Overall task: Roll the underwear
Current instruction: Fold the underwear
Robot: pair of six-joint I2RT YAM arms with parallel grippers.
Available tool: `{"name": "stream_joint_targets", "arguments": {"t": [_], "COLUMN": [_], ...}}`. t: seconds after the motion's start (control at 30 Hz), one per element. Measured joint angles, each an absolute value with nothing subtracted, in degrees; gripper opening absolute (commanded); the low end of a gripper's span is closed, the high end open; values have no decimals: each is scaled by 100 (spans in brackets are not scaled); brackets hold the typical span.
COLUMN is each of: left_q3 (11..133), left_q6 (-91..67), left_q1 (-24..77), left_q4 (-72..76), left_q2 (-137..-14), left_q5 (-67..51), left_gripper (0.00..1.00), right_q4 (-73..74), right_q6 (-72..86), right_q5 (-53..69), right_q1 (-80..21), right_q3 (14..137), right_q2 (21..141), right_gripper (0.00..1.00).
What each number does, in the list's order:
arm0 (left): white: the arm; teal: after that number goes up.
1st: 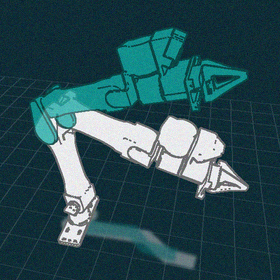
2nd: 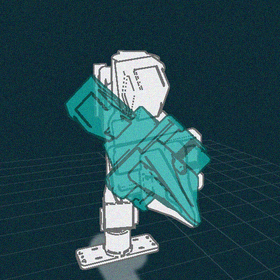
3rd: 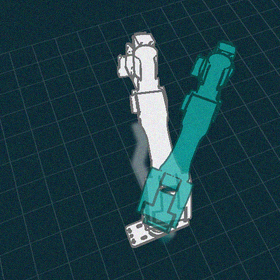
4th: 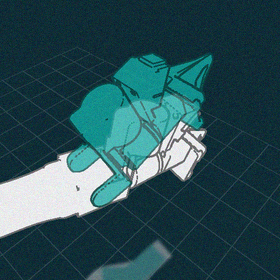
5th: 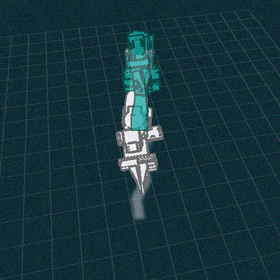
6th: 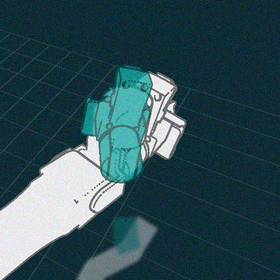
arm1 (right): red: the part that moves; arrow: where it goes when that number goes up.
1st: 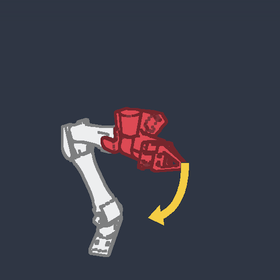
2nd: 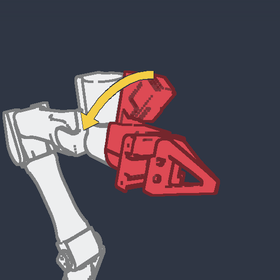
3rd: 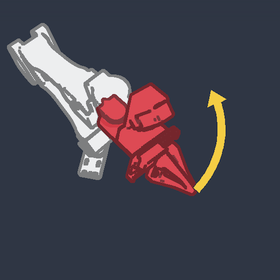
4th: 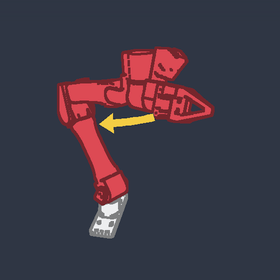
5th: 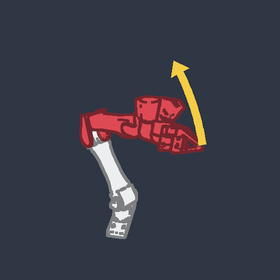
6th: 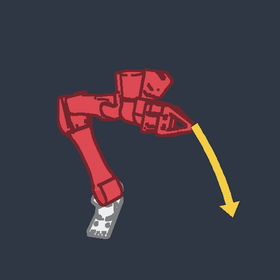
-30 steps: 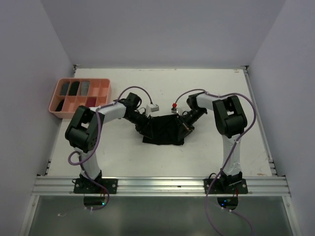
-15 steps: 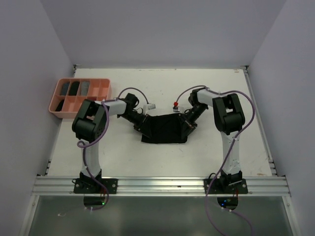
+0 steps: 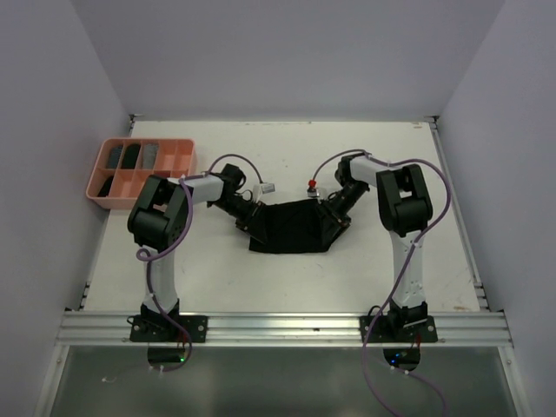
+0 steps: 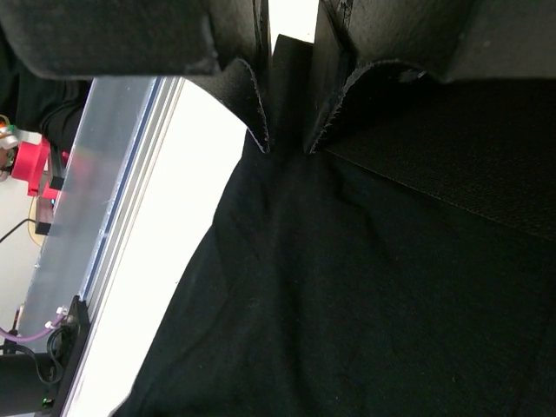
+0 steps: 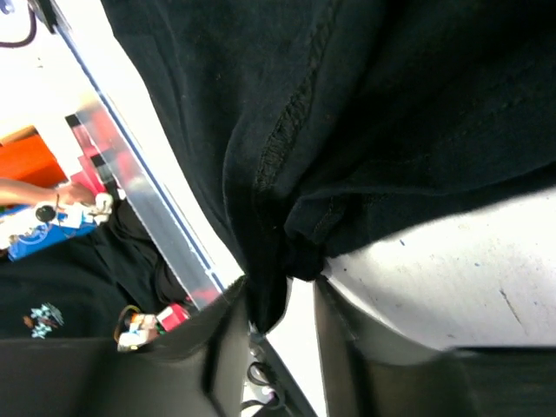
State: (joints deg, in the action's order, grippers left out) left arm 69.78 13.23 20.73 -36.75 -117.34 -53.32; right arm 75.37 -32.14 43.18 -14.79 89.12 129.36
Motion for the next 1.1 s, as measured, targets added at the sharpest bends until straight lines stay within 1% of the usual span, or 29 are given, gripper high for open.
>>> {"name": "stream_joint_targets", "arguments": {"t": [0.03,0.07,0.1,0.13,0.2,0.3,0.37,0.4,0.47,0.63,0.77,0.93,1.1], "left_q3": [6982,6989,6989,6991,6989,6984,6984,6984,6984,6987,6987,6984,6976], "left_q6": [1323,1323,1323,1323,1319,1319,1315,1308,1302,1299,1297,1295,1258], "left_q1": [2080,2088,2095,2099,2102,2108,2108,2108,2108,2108,2108,2108,2108], "left_q4": [-3684,-3691,-3693,-3693,-3691,-3688,-3686,-3686,-3684,-3684,-3684,-3684,-3667], "left_q2": [-11734,-11734,-11734,-11732,-11727,-11716,-11714,-11714,-11714,-11716,-11716,-11716,-11716], "left_q5": [-5321,-5310,-5306,-5299,-5293,-5280,-5275,-5275,-5277,-5280,-5282,-5284,-5286], "left_gripper": [27,27,27,27,27,28,28,28,28,29,29,30,30], "right_q4": [7553,7555,7553,7555,7441,6871,6300,6047,5581,4523,4003,3752,3789], "right_q6": [-3208,-3194,-3173,-3151,-2923,-2418,-2001,-1804,-1387,-537,-117,45,-123], "right_q5": [4309,4285,4261,4244,4128,3970,3900,3865,3852,3846,3800,3699,3535], "right_q1": [-1472,-1466,-1448,-1431,-1374,-1345,-1411,-1483,-1723,-2257,-2263,-2145,-1964], "right_q3": [8912,8910,8901,8901,8884,8855,8855,8868,8947,8903,8803,8825,9105], "right_q2": [12921,12892,12825,12757,12366,11502,10860,10628,10416,10978,11666,12307,12425], "right_gripper": [45,43,35,32,19,17,20,25,29,45,52,54,53]}}
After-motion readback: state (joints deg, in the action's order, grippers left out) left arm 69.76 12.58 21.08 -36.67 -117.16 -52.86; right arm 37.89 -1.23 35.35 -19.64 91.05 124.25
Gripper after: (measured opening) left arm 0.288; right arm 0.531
